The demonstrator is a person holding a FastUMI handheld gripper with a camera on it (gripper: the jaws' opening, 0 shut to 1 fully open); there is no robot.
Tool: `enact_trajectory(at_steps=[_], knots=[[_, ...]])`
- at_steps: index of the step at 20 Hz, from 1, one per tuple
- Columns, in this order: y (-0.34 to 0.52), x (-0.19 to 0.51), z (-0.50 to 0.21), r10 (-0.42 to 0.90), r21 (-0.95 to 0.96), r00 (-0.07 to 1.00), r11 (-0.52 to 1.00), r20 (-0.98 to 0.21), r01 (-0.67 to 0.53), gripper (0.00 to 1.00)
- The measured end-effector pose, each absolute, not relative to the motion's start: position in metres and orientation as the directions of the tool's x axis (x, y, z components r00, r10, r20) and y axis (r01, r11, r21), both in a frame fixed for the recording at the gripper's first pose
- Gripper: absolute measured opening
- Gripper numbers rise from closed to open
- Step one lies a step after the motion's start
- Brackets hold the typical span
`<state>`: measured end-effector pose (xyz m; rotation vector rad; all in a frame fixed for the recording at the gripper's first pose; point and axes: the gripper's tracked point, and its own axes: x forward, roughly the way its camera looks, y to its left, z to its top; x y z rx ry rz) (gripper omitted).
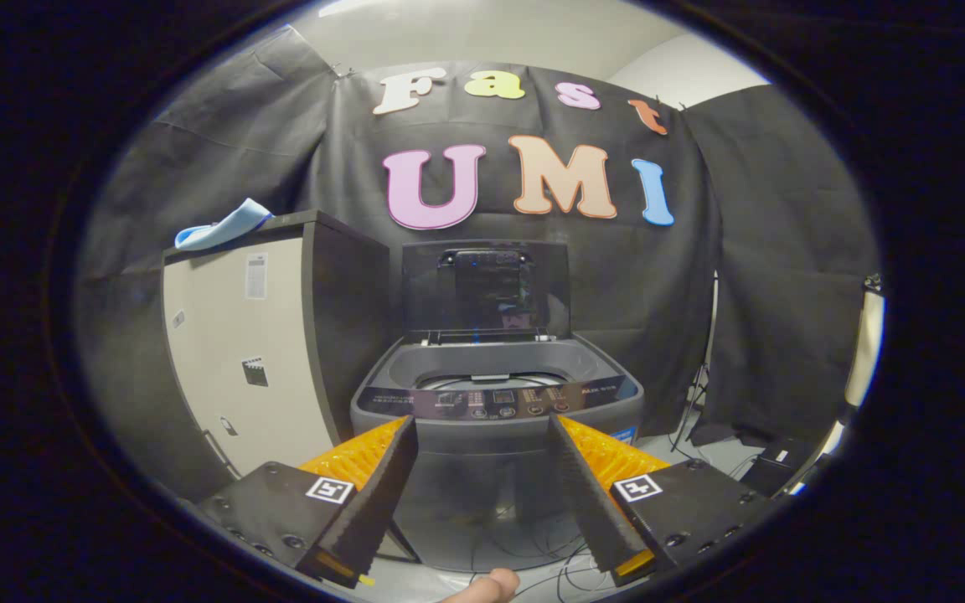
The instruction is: Put the clothes into the washing machine and then close the washing machine lid.
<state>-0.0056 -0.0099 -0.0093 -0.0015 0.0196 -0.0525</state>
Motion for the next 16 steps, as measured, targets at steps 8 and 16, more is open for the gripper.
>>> enact_trajectory(at_steps=[8,16], knots=[[0.034,-0.009,-0.017,-0.022,-0.022,0.996,1.0,-0.086,0.02,0.97],[0.13,0.022,0.04,0.033,-0.017,0.995,0.999,-0.096,-0.035,0.97]])
